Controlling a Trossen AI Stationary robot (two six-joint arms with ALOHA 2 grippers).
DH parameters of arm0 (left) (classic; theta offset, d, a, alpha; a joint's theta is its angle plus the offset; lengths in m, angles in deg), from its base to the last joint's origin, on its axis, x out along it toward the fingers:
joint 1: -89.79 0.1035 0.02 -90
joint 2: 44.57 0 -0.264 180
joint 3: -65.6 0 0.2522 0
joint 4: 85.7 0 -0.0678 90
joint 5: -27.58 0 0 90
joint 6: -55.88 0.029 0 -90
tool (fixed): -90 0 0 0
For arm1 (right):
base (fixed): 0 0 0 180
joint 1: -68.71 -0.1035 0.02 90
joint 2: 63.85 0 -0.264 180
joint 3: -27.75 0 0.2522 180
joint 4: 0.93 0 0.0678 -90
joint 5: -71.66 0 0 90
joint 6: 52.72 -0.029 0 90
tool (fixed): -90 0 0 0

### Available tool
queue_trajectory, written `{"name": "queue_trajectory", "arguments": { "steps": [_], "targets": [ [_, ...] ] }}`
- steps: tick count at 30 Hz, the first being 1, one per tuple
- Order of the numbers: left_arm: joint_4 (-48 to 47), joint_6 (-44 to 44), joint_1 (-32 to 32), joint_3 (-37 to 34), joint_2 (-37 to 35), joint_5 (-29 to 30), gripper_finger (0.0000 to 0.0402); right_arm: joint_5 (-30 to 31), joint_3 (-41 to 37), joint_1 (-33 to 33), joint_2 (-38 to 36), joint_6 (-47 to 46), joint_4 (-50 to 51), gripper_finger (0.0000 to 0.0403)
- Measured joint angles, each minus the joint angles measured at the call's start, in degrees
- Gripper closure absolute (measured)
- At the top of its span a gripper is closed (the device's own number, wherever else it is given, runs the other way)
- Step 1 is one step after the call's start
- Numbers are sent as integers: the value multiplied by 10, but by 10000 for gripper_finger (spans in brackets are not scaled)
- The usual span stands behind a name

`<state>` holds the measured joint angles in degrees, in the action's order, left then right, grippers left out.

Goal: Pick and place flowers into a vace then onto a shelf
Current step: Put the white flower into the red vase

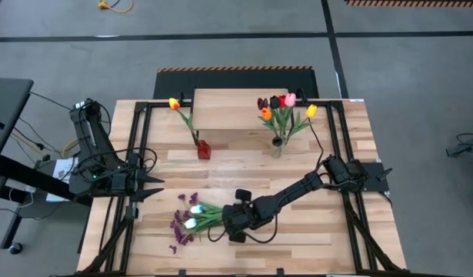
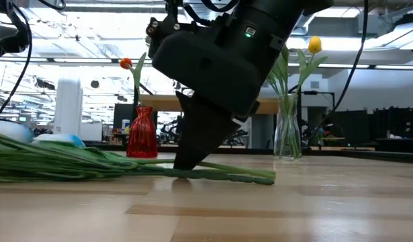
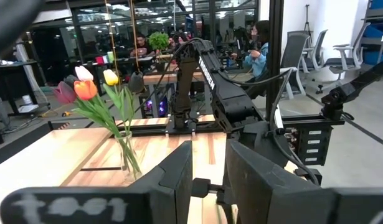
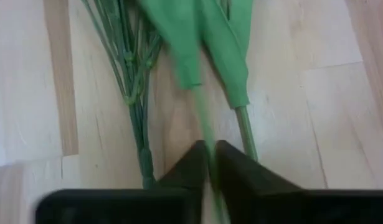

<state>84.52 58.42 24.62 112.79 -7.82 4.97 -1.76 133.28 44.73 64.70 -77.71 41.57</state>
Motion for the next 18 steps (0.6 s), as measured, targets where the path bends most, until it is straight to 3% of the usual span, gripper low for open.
{"name": "queue_trajectory", "arguments": {
  "steps": [10, 18],
  "targets": [
    [0, 0, 0, 0, 0, 0, 313, 55, 0, -19, -15, 1, 15, 400],
    [0, 0, 0, 0, 0, 0, 313, 185, 0, -56, -80, 11, 26, 401]
  ]
}}
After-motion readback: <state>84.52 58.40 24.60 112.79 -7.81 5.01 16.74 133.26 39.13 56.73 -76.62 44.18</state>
